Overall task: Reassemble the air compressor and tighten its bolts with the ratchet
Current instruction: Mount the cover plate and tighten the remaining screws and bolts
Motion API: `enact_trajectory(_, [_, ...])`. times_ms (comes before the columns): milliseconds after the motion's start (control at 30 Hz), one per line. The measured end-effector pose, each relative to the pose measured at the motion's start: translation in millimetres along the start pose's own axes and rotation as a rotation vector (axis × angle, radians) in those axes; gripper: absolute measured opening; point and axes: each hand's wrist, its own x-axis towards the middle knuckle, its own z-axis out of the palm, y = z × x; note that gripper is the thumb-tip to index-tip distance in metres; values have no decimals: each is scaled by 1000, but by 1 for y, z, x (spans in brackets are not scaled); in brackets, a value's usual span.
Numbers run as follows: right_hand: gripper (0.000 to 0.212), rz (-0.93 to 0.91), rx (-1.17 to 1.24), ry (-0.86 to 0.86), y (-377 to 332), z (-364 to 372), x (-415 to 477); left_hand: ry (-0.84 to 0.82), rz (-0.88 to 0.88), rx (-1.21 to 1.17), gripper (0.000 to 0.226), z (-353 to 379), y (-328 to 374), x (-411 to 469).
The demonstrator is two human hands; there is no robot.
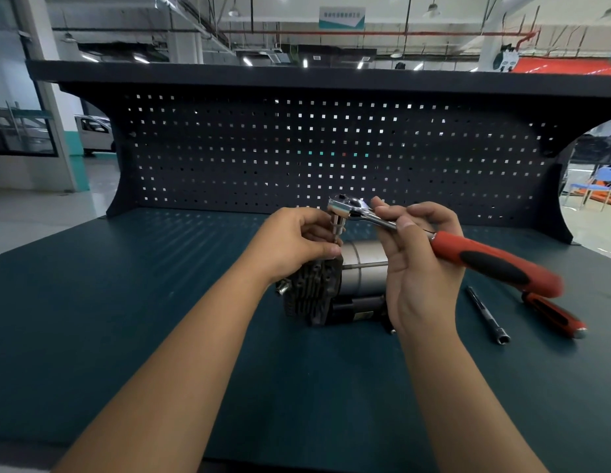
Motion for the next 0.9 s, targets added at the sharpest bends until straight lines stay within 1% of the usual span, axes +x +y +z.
enact_trajectory(67, [14, -4, -4, 4, -1, 0, 0, -2, -1, -8, 28, 0, -1, 0])
enact_trajectory(200, [15, 1, 8, 11, -1, -1, 0, -23, -13, -174, 17, 0, 1, 1])
enact_trajectory(400, [15, -5, 7, 21, 1, -3, -2, 7, 17, -217, 15, 4, 4, 2])
enact_trajectory(533, [15, -2, 2, -7, 1, -3, 0, 40, -18, -260, 14, 4, 5, 3])
enact_trajectory(733, [18, 161, 213, -4, 2, -11, 15, 51, -34, -295, 12, 5, 6, 4])
enact_trajectory(800, [16, 203, 250, 16, 4, -12, 22, 45, -29, -291, 12, 5, 6, 4])
enact_trajectory(900, [20, 263, 263, 66, 10, -13, 33, 42, -20, -294, 12, 5, 5, 5])
